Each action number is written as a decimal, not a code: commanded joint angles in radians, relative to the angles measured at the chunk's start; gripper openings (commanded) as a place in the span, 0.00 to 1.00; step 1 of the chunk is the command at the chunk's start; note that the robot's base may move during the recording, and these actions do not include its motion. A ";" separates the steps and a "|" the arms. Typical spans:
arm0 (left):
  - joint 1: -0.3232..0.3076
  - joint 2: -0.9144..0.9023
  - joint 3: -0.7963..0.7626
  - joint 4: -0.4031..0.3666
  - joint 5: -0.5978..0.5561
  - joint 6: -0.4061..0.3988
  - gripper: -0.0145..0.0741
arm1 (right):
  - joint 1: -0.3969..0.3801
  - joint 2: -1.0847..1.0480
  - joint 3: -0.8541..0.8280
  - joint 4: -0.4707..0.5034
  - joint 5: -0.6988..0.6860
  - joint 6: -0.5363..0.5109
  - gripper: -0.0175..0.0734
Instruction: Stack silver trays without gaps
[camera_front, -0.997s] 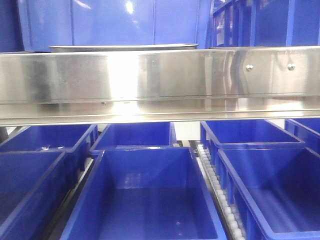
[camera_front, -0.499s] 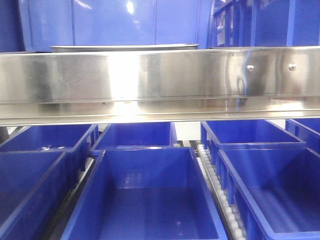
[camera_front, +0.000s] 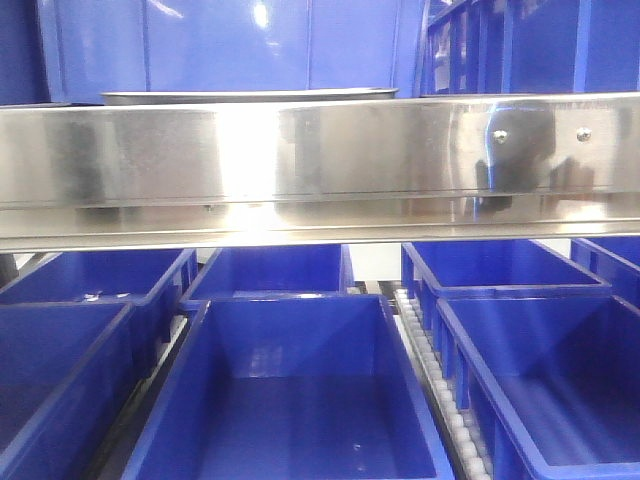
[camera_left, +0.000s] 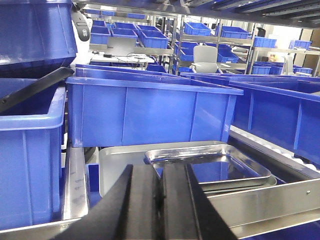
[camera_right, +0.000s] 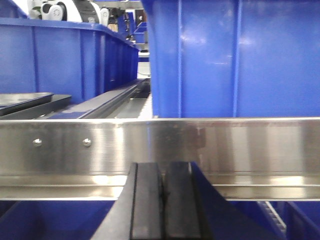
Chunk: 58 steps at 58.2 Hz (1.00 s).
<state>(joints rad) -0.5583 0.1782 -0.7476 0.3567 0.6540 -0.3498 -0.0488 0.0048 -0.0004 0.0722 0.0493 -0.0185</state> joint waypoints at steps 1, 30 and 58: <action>0.002 -0.007 0.000 -0.003 -0.014 -0.003 0.14 | 0.009 -0.005 0.000 -0.010 0.005 -0.002 0.11; 0.002 -0.007 0.000 -0.003 -0.014 -0.003 0.14 | 0.009 -0.005 0.000 -0.006 0.017 0.000 0.11; 0.002 -0.007 0.000 -0.003 -0.014 -0.003 0.14 | -0.001 -0.005 0.000 -0.010 0.025 0.019 0.11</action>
<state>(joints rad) -0.5583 0.1782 -0.7476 0.3567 0.6540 -0.3498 -0.0436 0.0048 -0.0004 0.0722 0.0831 0.0000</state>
